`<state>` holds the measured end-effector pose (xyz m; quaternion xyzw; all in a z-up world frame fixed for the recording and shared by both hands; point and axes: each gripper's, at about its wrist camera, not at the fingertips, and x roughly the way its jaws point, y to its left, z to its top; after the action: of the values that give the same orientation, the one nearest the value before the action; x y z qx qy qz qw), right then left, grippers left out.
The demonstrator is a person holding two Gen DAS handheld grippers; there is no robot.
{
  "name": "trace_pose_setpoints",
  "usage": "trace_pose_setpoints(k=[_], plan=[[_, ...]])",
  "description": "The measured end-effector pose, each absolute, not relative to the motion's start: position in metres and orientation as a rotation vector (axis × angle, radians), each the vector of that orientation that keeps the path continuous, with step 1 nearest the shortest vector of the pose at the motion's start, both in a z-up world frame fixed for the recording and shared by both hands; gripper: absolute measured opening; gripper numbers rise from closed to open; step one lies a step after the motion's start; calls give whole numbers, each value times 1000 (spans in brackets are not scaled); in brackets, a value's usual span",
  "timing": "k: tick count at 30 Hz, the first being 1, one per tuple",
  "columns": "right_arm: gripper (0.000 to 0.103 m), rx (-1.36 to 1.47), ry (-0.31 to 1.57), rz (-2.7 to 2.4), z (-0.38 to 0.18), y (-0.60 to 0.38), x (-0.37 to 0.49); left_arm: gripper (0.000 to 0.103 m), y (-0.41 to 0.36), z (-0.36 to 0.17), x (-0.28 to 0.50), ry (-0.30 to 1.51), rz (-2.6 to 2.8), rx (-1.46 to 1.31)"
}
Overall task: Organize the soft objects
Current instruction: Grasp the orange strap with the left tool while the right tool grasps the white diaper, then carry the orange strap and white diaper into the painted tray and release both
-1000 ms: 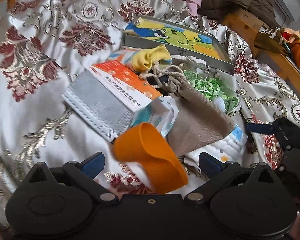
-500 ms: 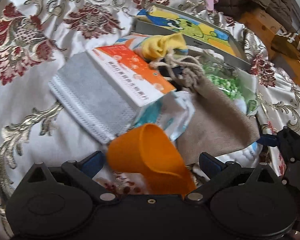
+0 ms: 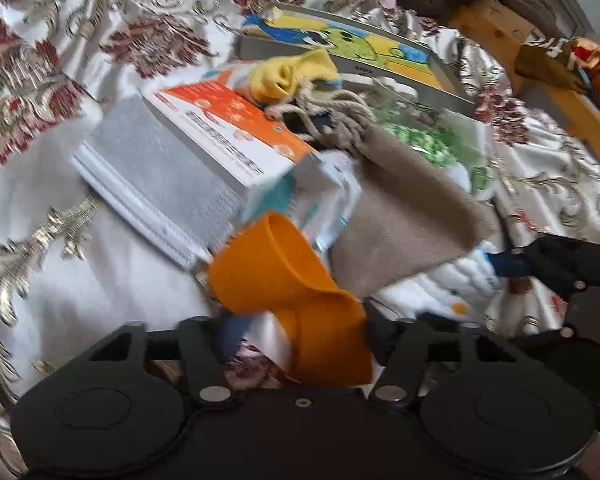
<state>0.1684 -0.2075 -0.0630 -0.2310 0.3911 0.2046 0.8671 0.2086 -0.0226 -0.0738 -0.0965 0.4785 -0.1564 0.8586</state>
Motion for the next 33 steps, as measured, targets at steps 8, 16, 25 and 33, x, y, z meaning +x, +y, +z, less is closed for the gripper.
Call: trace_pose_setpoints(k=[8,16,25,33], plan=[[19,-433,806,380,-50,-220,157,38,-12,-75,198,1036,-333,-285],[16,-382,726,333,-27,-228,139,13,-6,-68,181,1011,-287,-252],[14,-320,592,304,-1,-238,117,5,0,-49,155,860,-312,-265],[11,-271,443,265,23,-248,98,4,-14,-13,119,583,-460,-207]])
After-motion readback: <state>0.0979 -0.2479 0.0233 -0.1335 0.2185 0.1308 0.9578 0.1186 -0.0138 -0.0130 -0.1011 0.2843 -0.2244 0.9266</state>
